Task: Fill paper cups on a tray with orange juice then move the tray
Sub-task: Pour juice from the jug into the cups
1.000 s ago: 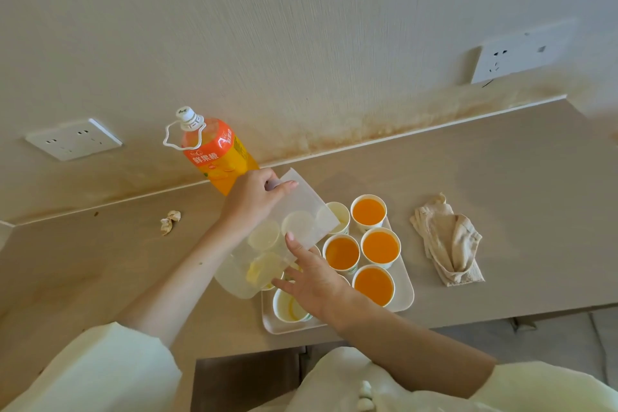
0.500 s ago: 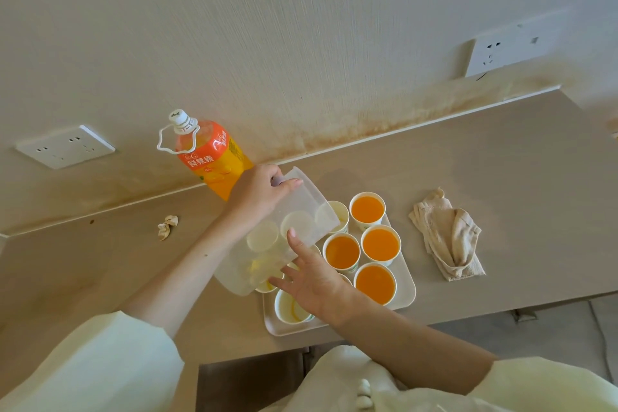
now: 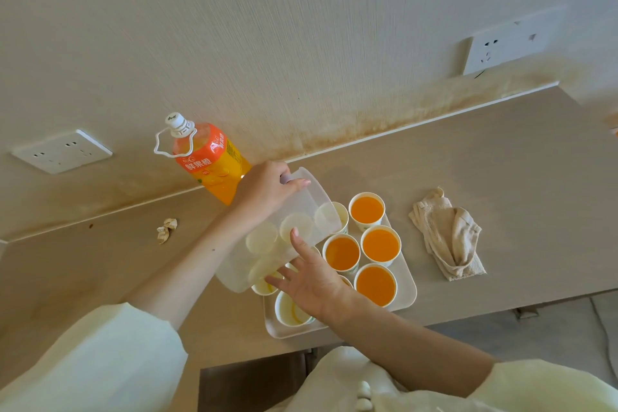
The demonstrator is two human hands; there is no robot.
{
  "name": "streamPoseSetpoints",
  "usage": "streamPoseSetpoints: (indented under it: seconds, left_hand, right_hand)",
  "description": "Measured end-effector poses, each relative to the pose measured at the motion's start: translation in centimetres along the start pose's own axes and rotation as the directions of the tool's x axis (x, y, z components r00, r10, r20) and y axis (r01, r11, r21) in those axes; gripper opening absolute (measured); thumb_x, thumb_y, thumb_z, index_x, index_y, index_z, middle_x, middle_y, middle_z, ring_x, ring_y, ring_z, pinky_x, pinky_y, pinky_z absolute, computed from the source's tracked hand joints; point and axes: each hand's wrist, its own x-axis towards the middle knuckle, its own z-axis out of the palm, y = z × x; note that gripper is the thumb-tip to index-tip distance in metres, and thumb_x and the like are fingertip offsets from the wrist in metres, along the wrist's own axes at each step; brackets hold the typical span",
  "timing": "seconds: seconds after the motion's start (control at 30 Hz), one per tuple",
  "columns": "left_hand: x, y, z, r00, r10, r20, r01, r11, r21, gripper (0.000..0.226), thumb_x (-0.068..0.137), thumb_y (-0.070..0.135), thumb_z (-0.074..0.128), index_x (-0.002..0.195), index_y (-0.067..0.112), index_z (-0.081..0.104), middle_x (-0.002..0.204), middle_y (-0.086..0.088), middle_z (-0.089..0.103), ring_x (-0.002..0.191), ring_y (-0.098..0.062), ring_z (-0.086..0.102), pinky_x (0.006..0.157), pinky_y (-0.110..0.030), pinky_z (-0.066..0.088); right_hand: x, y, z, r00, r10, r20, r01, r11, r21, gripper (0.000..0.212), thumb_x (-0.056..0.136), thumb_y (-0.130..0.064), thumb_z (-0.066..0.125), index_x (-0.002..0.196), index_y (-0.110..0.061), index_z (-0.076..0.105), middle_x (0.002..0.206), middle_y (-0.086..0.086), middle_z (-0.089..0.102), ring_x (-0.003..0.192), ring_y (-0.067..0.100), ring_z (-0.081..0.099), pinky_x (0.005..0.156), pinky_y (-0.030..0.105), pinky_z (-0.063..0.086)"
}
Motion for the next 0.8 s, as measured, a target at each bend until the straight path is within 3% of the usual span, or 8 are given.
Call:
streamPoseSetpoints:
  seconds: [0.13, 0.37, 0.8]
  left_hand:
    - [0.3, 0.8, 0.0, 1.000, 0.026, 0.013, -0.026, 0.998, 0.061, 0.046, 0.085, 0.045, 0.065, 0.061, 0.017, 0.038, 0.056, 0.004, 0.042, 0.054, -0.016, 0.040, 0.048, -0.029, 0.024]
    - [0.9, 2.9, 0.2, 0.995, 0.084, 0.043, -0.091, 0.981, 0.174, 0.046, 0.086, 0.047, 0.063, 0.060, 0.020, 0.036, 0.059, 0.005, 0.045, 0.059, -0.017, 0.045, 0.048, -0.028, 0.024]
    - [1.7, 3.6, 0.6, 0.992, 0.116, 0.055, -0.125, 0.971, 0.206, 0.047, 0.086, 0.047, 0.063, 0.059, 0.019, 0.036, 0.060, 0.005, 0.044, 0.059, -0.018, 0.043, 0.048, -0.028, 0.025]
  right_hand:
    - [-0.2, -0.2, 0.3, 1.000, -0.008, -0.012, 0.008, 0.999, 0.041, 0.073, 0.074, -0.047, 0.076, 0.138, -0.023, 0.050, 0.137, 0.011, 0.057, 0.124, 0.033, 0.056, 0.092, 0.049, 0.053]
    - [-0.3, -0.8, 0.4, 0.999, -0.025, -0.028, 0.028, 0.993, 0.112, 0.056, 0.086, -0.046, 0.061, 0.136, -0.022, 0.051, 0.133, 0.011, 0.060, 0.123, 0.032, 0.056, 0.098, 0.051, 0.048]
    - [-0.1, -1.1, 0.3, 0.999, -0.040, -0.014, 0.042, 0.988, 0.146, 0.056, 0.086, -0.044, 0.062, 0.135, -0.021, 0.052, 0.132, 0.011, 0.061, 0.122, 0.032, 0.058, 0.102, 0.052, 0.045]
